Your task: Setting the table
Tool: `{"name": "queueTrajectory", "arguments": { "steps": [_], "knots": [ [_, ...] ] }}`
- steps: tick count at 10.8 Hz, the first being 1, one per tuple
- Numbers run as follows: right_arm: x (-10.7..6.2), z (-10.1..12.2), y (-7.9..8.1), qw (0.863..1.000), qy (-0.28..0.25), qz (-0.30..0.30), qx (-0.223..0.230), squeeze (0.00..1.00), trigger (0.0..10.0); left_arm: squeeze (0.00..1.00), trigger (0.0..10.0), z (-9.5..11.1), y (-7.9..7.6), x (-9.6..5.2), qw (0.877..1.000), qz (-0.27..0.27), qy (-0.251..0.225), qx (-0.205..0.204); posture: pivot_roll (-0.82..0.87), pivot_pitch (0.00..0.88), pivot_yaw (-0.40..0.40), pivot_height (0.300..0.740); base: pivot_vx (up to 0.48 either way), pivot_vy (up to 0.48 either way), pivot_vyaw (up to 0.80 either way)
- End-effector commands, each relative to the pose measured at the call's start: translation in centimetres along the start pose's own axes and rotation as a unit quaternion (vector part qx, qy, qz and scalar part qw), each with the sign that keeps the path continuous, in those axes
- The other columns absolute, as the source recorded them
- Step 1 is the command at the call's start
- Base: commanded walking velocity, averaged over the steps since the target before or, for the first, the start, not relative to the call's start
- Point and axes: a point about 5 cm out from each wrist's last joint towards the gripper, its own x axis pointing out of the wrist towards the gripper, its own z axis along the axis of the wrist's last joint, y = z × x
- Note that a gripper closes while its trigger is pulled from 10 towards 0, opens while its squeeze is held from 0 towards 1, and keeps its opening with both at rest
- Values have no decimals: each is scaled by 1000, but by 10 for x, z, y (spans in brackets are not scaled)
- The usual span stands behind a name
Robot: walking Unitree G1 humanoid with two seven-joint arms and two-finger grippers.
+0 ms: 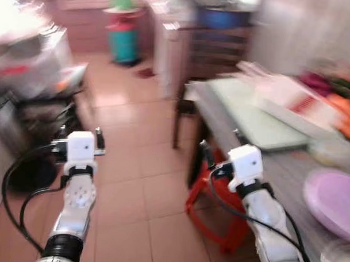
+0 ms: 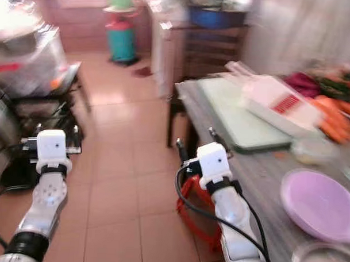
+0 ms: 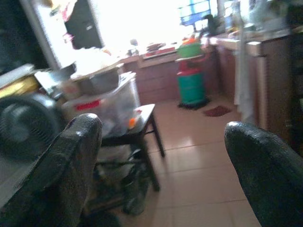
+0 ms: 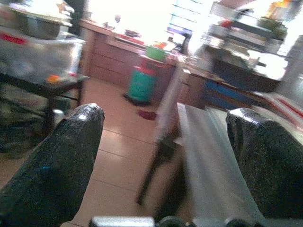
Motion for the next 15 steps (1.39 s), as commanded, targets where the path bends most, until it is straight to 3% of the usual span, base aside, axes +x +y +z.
{"name": "queueTrajectory", "arguments": {
  "steps": [1, 3, 7, 8, 9, 12, 15],
  "knots": [
    [3, 3, 3, 1000, -7, 2, 6, 0, 10000, 0, 10000, -4, 3, 0, 1000, 4, 10, 8, 15, 0, -21, 740, 0, 0, 800],
    [3, 0, 0, 1000, -1, -14, 20, 0, 10000, 0, 10000, -12, 0, -3, 999, -8, 31, 19, 14, 0, -20, 740, 0, 0, 800],
    [4, -23, -19, 990, 35, -94, 97, 0, 10000, 0, 10000, -56, -18, -20, 981, -109, 159, 18, 32, 0, -28, 740, 0, 0, 200],
    [3, -39, -23, 986, 65, -109, 108, 0, 10000, 0, 10000, -69, -22, -26, 969, -138, 202, 18, 38, 0, -29, 740, 0, 0, 0],
    [-2, -62, -28, 980, 112, -118, 111, 0, 10000, 0, 10000, -85, -28, -39, 949, -176, 263, 6, 38, 0, -21, 740, 0, 0, 0],
    [-14, -101, -28, 964, 197, -136, 119, 0, 10000, 0, 10000, -103, -36, -58, 917, -229, 324, 34, 46, 0, -9, 740, 0, 0, 0],
    [-15, -113, -15, 961, 239, -103, 96, 0, 10000, 0, 10000, -111, -32, -66, 905, -224, 361, 33, 36, 0, 4, 740, 0, 0, 0]
  ]
}}
